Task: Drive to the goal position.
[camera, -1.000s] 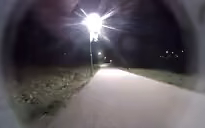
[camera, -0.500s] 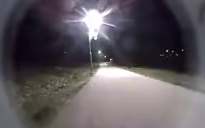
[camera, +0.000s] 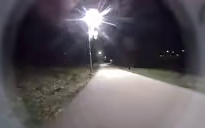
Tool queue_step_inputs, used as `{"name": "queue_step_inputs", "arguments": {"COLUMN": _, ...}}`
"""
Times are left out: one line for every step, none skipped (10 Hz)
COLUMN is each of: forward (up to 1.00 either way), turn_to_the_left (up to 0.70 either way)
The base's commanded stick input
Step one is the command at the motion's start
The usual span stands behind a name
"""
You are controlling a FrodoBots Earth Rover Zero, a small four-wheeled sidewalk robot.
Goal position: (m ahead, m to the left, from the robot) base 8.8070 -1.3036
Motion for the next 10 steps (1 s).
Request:
{"name": "queue_step_inputs", "arguments": {"forward": 0.7, "turn_to_the_left": -0.02}}
{"name": "queue_step_inputs", "arguments": {"forward": 0.7, "turn_to_the_left": 0.0}}
{"name": "queue_step_inputs", "arguments": {"forward": 0.7, "turn_to_the_left": 0.0}}
{"name": "queue_step_inputs", "arguments": {"forward": 0.7, "turn_to_the_left": 0.0}}
{"name": "queue_step_inputs", "arguments": {"forward": 0.7, "turn_to_the_left": 0.0}}
{"name": "queue_step_inputs", "arguments": {"forward": 0.7, "turn_to_the_left": 0.0}}
{"name": "queue_step_inputs", "arguments": {"forward": 0.7, "turn_to_the_left": 0.0}}
{"name": "queue_step_inputs", "arguments": {"forward": 0.7, "turn_to_the_left": 0.0}}
{"name": "queue_step_inputs", "arguments": {"forward": 0.7, "turn_to_the_left": 0.0}}
{"name": "queue_step_inputs", "arguments": {"forward": 0.7, "turn_to_the_left": 0.0}}
